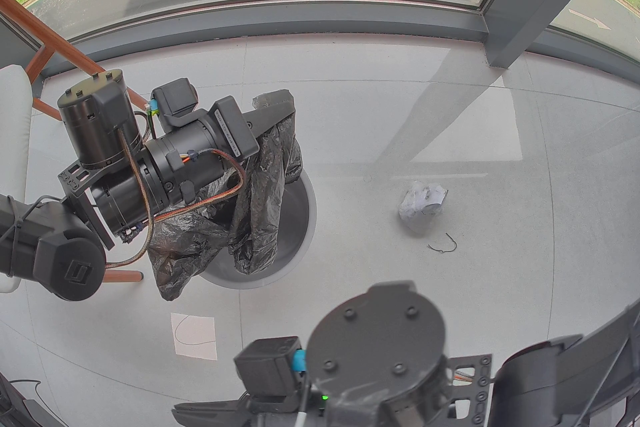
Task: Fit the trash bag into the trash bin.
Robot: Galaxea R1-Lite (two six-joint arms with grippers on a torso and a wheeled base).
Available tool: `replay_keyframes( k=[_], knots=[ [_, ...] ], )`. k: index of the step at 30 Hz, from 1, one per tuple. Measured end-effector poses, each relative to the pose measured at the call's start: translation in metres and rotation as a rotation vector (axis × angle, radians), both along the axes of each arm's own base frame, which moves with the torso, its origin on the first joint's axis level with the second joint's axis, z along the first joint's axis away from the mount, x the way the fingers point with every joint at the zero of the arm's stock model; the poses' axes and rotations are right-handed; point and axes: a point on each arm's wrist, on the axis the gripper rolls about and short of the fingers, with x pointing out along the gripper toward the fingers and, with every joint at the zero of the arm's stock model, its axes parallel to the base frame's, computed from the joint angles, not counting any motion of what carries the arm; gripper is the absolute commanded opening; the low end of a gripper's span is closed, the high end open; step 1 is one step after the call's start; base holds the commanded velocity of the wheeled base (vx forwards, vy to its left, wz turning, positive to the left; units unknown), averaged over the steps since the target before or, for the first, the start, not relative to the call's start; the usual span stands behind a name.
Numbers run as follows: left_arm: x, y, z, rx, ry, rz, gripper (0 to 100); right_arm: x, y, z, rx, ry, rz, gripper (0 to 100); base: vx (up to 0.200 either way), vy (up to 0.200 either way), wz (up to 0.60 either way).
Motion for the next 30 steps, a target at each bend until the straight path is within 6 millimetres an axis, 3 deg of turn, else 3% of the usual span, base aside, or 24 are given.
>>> replay_keyframes(
  k=[15,23,30],
  knots=[
    [-0.001,-0.001,0.002,-0.008,-0.002,-0.005,0,0.023,0.063,-0.029,0.035,-0.055,-0.15,0,0.0,0.0,0.0],
    [-0.002,-0.001,0.004,-0.012,-0.008,-0.004,0,0.036,0.076,-0.043,0.057,-0.105,-0.197,0,0.0,0.0,0.0],
    [-0.002,-0.001,0.004,-0.013,-0.009,-0.004,0,0.057,0.079,-0.062,0.05,-0.294,-0.27,0,0.0,0.0,0.0]
  ],
)
